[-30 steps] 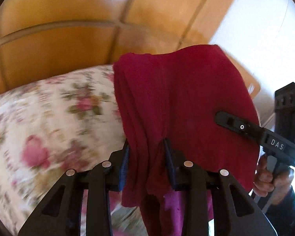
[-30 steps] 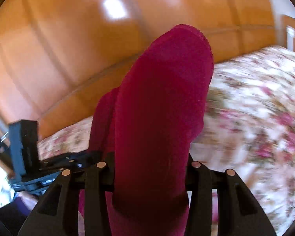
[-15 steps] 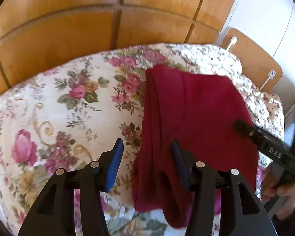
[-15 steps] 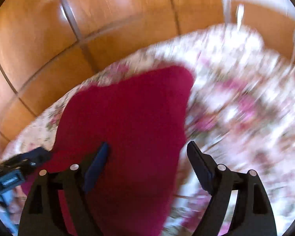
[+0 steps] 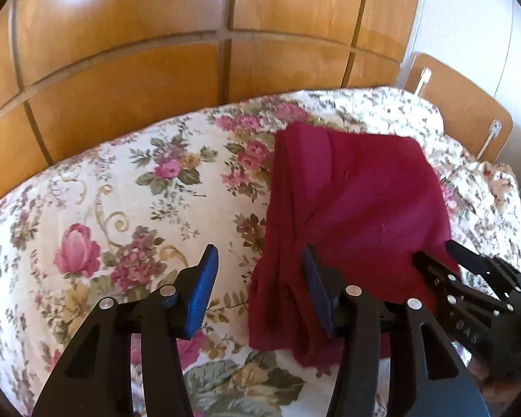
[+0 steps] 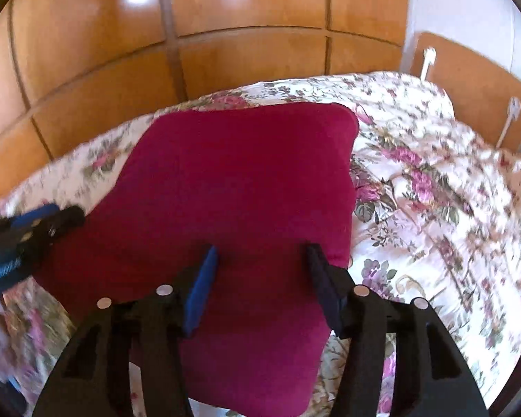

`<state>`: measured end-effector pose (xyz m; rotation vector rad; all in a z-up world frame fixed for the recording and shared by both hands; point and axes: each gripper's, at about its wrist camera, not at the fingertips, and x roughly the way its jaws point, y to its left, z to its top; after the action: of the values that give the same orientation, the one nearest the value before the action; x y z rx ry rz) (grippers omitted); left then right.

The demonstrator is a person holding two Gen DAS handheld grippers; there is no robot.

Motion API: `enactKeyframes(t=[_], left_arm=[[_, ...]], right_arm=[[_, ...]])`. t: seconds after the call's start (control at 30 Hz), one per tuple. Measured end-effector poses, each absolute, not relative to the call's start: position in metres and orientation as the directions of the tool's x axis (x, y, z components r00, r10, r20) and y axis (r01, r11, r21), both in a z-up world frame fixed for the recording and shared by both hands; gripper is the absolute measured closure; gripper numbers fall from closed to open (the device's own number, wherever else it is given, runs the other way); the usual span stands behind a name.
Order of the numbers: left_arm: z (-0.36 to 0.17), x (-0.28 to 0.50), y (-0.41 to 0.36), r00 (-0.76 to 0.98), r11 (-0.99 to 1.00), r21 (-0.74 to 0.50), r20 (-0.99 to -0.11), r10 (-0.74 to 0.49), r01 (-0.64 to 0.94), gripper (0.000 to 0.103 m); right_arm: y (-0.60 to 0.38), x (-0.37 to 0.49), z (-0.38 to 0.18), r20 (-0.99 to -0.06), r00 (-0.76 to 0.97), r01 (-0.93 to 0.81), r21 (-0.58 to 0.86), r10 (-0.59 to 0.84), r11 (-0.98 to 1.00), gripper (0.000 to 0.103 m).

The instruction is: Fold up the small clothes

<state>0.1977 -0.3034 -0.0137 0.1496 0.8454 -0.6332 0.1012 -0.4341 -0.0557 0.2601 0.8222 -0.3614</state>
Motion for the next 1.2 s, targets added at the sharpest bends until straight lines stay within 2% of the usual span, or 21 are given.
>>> enactKeyframes(t=[0.03, 0.1, 0.17, 0.3, 0.4, 0.5, 0.7, 0.8, 1.2], left_arm=[[-0.009, 0.194, -0.298, 0.506, 0.814, -0.123, -0.727, -0.463, 0.568, 0.053], [0.0, 0.185, -0.288, 0.532, 0.821, -0.122, -0.706, -0.466, 0.558, 0.053], [0.005, 0.177, -0.281, 0.55, 0.826, -0.113, -0.695, -0.463, 0.552, 0.053], [0.015, 0.159, -0.268, 0.582, 0.833, -0.092, -0.674, -0.455, 0.545, 0.053], [0.021, 0.147, -0.258, 0.601, 0.841, -0.081, -0.664, -0.446, 0.534, 0.053], [0.025, 0.135, -0.249, 0.62, 0.853, -0.075, -0.655, -0.432, 0.516, 0.039], [0.031, 0.11, -0.228, 0.648, 0.871, -0.077, -0.637, -0.418, 0.486, 0.039], [0.03, 0.101, -0.219, 0.654, 0.881, -0.086, -0.636, -0.408, 0.466, 0.03], [0.028, 0.078, -0.196, 0.675, 0.896, -0.082, -0.629, -0.386, 0.436, 0.029]], right_arm=[[-0.437, 0.099, -0.053, -0.748, 0.627, 0.418, 0.087, -0.218, 0.904, 0.045], [-0.436, 0.094, -0.05, -0.743, 0.628, 0.432, 0.086, -0.231, 0.898, 0.032], [-0.43, 0.085, -0.042, -0.738, 0.63, 0.45, 0.093, -0.242, 0.888, 0.023], [-0.417, 0.071, -0.031, -0.71, 0.646, 0.475, 0.087, -0.28, 0.876, 0.012], [-0.405, 0.061, -0.021, -0.686, 0.662, 0.485, 0.086, -0.302, 0.87, 0.008], [-0.393, 0.052, -0.013, -0.666, 0.667, 0.506, 0.074, -0.335, 0.86, 0.005], [-0.375, 0.035, -0.005, -0.653, 0.657, 0.55, 0.073, -0.377, 0.832, 0.003], [-0.365, 0.026, -0.005, -0.652, 0.648, 0.567, 0.068, -0.394, 0.821, 0.003], [-0.331, 0.002, -0.005, -0.644, 0.639, 0.574, 0.034, -0.422, 0.818, 0.003]])
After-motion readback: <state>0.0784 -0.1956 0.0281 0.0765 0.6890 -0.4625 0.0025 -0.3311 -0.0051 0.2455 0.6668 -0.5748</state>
